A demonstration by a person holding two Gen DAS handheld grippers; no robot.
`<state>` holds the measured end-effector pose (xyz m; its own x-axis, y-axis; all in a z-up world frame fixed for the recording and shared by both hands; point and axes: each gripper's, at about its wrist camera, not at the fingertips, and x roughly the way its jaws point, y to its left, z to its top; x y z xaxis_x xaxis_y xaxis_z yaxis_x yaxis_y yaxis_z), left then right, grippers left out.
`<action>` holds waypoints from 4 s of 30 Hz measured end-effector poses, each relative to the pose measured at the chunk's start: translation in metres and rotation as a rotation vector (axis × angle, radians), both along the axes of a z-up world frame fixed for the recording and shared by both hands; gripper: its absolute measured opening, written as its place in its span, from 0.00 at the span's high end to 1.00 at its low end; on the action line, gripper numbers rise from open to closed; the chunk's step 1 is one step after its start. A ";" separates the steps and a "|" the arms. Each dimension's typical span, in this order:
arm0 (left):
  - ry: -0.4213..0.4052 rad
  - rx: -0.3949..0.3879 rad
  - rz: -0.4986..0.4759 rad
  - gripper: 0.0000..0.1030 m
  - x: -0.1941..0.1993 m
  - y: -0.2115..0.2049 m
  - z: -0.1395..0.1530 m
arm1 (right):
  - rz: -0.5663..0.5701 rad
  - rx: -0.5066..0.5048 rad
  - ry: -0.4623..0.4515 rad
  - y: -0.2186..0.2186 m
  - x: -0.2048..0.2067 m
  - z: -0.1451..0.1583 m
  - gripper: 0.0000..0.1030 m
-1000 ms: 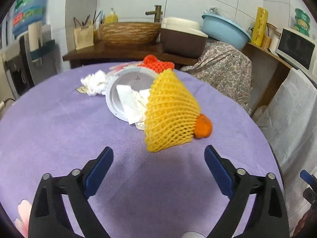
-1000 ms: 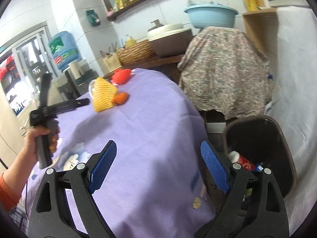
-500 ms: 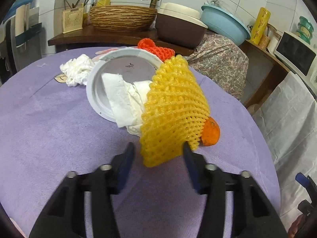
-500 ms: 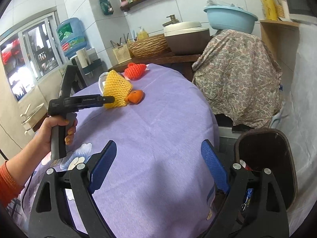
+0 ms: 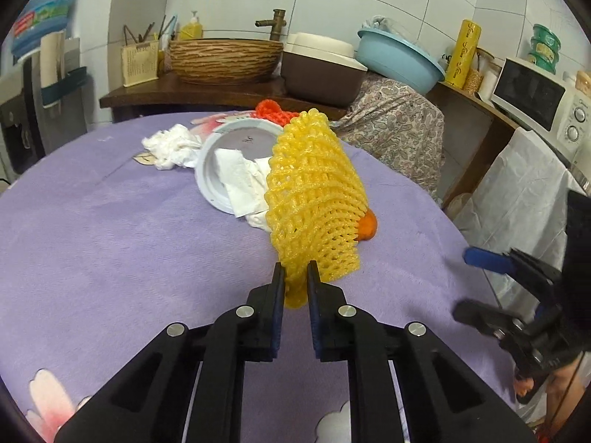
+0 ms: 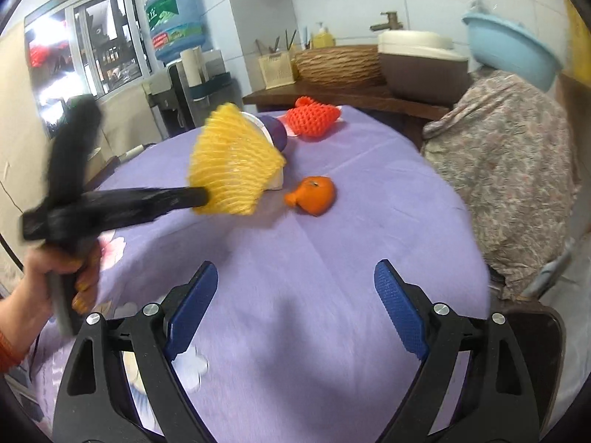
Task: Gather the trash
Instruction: 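Grasp the orange with the right tool while the left tool holds the foam net, then carry the foam net into the bin and open the left tool while the right tool carries the orange, then drop the orange into the bin by opening the right tool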
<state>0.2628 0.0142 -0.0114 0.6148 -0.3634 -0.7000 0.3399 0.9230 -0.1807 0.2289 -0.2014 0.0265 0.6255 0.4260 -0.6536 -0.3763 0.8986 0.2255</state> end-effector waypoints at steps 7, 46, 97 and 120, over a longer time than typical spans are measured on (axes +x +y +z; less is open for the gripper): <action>-0.007 0.038 0.059 0.88 -0.003 0.019 0.003 | 0.016 -0.065 0.072 0.033 0.041 -0.015 0.23; -0.058 0.054 -0.097 0.88 -0.063 -0.049 0.012 | -0.118 0.053 -0.005 -0.044 -0.010 -0.002 0.75; 0.162 0.277 -0.465 0.40 -0.088 -0.413 -0.121 | -0.686 0.069 0.177 -0.295 -0.175 -0.158 0.75; -0.062 0.183 -0.463 0.17 -0.116 -0.365 -0.041 | -0.672 0.034 0.192 -0.283 -0.141 -0.169 0.46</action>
